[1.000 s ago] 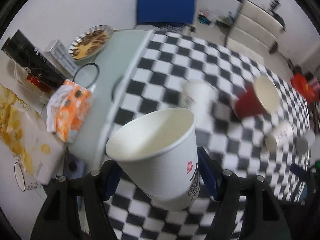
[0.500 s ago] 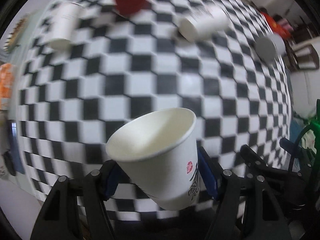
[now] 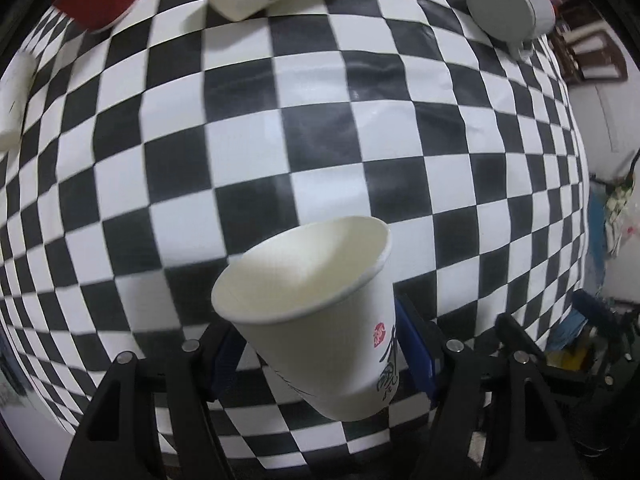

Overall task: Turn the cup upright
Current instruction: 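Lift the white cup with the left gripper and rotate it rim-up, then bring the right gripper to the cup and close it while the left gripper releases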

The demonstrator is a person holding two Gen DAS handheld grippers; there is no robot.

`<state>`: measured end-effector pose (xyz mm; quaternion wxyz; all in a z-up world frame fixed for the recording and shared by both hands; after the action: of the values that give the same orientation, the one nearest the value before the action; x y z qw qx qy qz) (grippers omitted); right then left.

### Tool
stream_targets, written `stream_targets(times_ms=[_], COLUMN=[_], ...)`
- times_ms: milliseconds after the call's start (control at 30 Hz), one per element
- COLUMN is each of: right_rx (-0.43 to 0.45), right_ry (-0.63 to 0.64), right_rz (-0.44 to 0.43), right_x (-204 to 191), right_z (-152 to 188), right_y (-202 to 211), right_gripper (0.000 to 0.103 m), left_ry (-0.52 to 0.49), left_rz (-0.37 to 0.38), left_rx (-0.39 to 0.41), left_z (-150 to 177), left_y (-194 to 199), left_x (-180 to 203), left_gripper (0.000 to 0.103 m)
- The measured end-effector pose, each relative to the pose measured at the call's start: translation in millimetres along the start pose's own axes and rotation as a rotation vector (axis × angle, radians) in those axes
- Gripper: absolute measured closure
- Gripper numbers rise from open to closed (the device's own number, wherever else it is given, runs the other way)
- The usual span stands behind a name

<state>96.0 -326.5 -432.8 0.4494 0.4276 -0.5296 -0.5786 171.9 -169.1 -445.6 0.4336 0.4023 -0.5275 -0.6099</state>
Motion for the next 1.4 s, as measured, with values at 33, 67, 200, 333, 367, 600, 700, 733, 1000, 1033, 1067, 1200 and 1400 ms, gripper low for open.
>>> stream_targets(times_ms=[33,67,200,333,367,600,700,733,1000,1033,1067,1200,1400], right_rx=[-0.001,-0.001,-0.001,-0.002,0.000,0.007,0.008,0.008,0.035,0.045,0.050,0.076,0.125], right_ry=[-0.003,-0.007,-0.017,-0.024,-0.027,-0.048,-0.060,-0.062,-0.085,-0.084,-0.084,-0.064,0.013], right_rz=[0.000,-0.001,-0.002,-0.003,-0.002,-0.014,-0.031,-0.036,-0.098,-0.118,-0.134,-0.202,-0.283], right_x=[1.1,3.0,10.3,19.2,21.7,35.6,40.1,41.1,49.4,47.3,44.9,27.7,-19.8], right_z=[-0.5,-0.2,1.0,-2.7,-3.4,-8.6,-9.4,-8.7,-6.2,-5.6,-5.0,-1.0,7.4], right_y=[-1.1,-1.2,-1.9,-6.2,-6.3,-6.7,-7.7,-8.3,2.4,6.2,9.2,22.2,55.6], right_gripper=[0.001,0.001,0.001,0.001,0.001,0.001,0.001,0.001,0.001,0.001,0.001,0.001,0.001], left_ry=[-0.031,-0.058,-0.142,-0.137,-0.128,-0.062,-0.030,-0.020,0.070,0.083,0.097,0.174,0.308], left_rz=[-0.009,-0.022,-0.057,-0.068,-0.060,-0.031,-0.018,-0.013,0.006,0.001,-0.001,-0.054,-0.173], left_rx=[-0.001,-0.002,0.010,-0.014,-0.019,-0.018,0.007,0.017,0.131,0.153,0.170,0.248,0.336], left_z=[-1.8,-0.9,-6.6,-13.6,-14.1,-16.8,-10.4,-3.4,5.2,1.8,3.6,28.2,59.1], left_y=[-1.8,-3.3,-5.0,-11.1,-11.9,-10.4,-7.7,-1.8,44.4,49.4,54.3,81.9,115.6], left_x=[3.5,4.8,23.5,27.3,27.8,22.0,28.7,26.7,0.3,-3.2,-7.8,-44.7,-99.1], left_gripper=[0.036,0.035,0.035,0.035,0.035,0.028,0.026,0.026,0.015,0.015,0.015,0.015,0.014])
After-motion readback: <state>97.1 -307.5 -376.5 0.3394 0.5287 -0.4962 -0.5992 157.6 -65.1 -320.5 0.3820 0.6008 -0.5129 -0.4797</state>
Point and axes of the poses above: each gripper's, at about its wrist camera, not at the fingertips, and y roughly against the way its jaws point, x to its right, z to its underside, the point moved 9 cm from there along -y, roughly the way its jaws point, and after that the axes turned 12 degrees about -z, right-handed, at the moved point
